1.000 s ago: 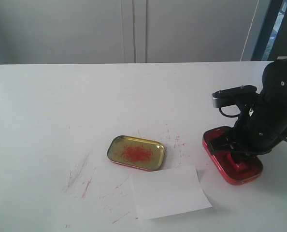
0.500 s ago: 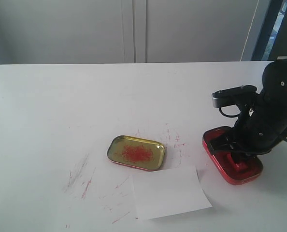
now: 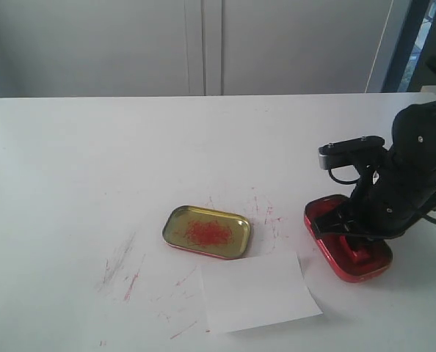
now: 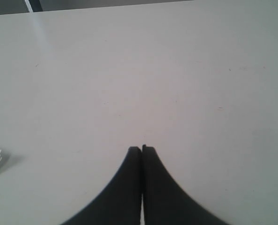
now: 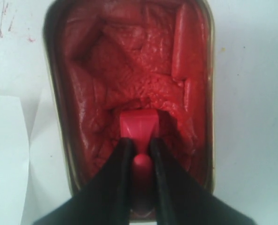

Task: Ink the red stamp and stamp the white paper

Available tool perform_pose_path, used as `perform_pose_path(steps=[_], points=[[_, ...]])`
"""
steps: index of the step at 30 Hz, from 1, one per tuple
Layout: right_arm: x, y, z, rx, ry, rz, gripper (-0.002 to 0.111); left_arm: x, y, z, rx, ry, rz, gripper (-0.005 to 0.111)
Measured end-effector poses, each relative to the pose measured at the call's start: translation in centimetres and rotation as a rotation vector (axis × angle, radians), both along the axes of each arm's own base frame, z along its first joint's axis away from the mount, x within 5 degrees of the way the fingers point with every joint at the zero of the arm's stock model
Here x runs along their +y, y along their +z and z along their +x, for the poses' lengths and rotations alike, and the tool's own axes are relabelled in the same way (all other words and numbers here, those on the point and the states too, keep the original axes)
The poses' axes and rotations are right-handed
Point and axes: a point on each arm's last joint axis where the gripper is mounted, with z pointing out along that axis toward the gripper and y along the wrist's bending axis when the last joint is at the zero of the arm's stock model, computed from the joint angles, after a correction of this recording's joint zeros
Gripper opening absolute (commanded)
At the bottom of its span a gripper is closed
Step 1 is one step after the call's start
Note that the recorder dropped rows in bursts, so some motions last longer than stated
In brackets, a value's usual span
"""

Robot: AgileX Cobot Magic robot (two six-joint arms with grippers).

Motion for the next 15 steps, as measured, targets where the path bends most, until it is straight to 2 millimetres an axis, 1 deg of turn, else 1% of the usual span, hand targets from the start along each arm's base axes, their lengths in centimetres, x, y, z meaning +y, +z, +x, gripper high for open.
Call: perform_pose_path(steps=[9, 15], points=[[-0.1, -0.36, -0.32, 0.036, -0.001, -0.011, 0.0, 0.0, 0.0, 0.0, 0.0, 0.0, 0.0, 0.0], [-0.04, -0.32, -0.19, 0.021, -0.003, -0.003, 0.0, 0.0, 0.0, 0.0, 0.0, 0.0, 0.0, 0.0]])
